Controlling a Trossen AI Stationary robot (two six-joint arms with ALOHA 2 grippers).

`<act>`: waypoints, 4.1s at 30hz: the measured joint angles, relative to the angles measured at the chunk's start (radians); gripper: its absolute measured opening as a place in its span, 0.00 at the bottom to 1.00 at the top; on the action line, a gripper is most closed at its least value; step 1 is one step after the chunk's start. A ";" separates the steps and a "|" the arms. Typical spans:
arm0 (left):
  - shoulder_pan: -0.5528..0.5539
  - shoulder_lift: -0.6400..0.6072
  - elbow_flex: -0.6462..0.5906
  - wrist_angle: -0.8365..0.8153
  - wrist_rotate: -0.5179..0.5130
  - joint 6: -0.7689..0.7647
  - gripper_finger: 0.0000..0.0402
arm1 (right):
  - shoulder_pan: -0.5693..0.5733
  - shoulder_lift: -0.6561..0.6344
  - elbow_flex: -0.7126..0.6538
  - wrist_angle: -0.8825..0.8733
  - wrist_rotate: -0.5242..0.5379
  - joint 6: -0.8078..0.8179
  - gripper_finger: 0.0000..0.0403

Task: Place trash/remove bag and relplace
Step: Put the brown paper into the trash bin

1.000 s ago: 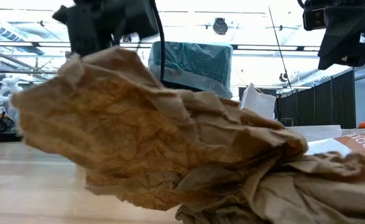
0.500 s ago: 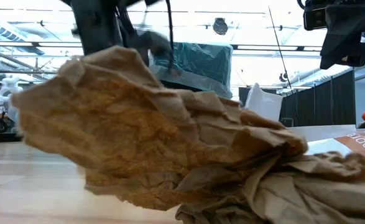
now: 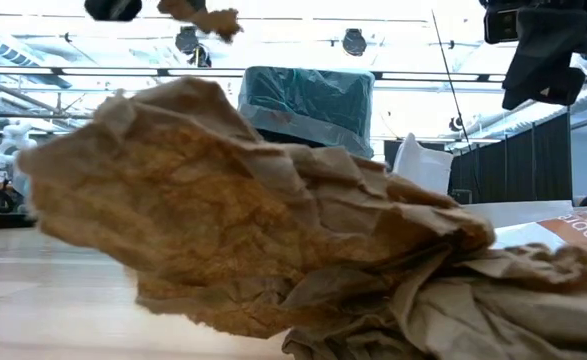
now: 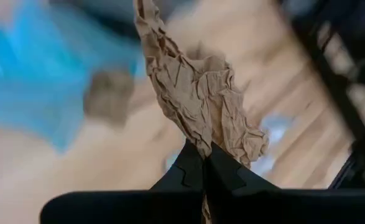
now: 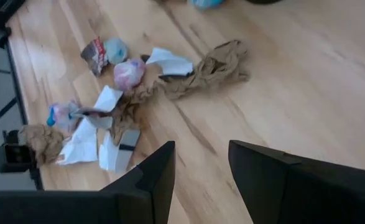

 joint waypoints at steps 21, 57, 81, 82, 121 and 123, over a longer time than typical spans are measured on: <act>0.790 -0.008 0.059 0.350 0.606 0.925 0.01 | -0.171 0.000 0.000 0.070 0.038 0.080 0.35; 0.843 -0.067 0.058 0.388 0.583 1.100 0.26 | -0.297 0.000 0.000 0.078 0.033 0.109 0.35; 0.281 0.042 -0.192 0.082 0.328 0.284 0.36 | -0.294 0.000 0.000 0.077 -0.106 -0.068 0.35; 0.276 0.057 -0.195 0.081 0.327 0.277 0.38 | -0.294 0.000 0.000 0.077 -0.114 -0.071 0.35; 0.396 0.480 -0.171 0.341 0.459 0.613 0.51 | -0.294 0.000 0.000 0.078 -0.126 -0.015 0.35; 0.395 0.480 -0.168 0.341 0.459 0.612 0.51 | -0.294 0.000 0.000 0.077 -0.126 -0.016 0.35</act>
